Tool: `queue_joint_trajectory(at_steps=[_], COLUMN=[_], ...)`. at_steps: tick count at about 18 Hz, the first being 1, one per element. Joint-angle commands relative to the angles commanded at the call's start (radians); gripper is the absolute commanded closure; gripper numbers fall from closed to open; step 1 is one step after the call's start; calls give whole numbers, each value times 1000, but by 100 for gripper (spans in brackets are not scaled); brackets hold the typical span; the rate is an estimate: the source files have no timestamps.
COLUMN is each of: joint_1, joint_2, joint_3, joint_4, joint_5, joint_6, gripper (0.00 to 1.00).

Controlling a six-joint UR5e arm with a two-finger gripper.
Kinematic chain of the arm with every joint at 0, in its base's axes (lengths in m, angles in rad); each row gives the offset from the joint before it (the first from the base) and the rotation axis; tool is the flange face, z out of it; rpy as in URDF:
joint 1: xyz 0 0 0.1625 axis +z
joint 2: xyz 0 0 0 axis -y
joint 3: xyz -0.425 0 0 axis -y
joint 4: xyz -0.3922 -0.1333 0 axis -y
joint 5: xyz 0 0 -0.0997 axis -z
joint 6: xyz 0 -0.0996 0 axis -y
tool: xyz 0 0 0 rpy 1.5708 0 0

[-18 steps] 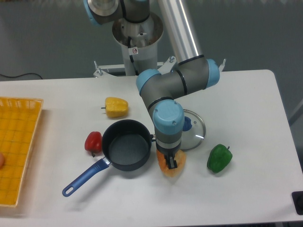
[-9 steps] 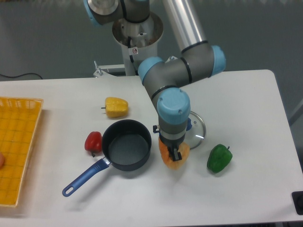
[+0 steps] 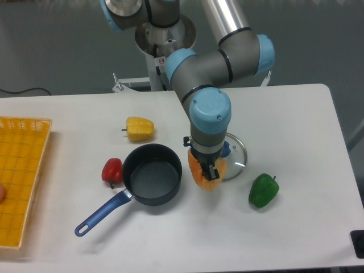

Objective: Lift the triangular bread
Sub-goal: 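Lift the gripped bread up off the table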

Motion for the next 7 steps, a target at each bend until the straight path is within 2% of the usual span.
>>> queue_joint_trajectory(at_steps=[7], joint_1=[-2], joint_2=[8], joint_3=[-6], joint_4=[0], joint_5=[0], joint_6=[-18], gripper=[61])
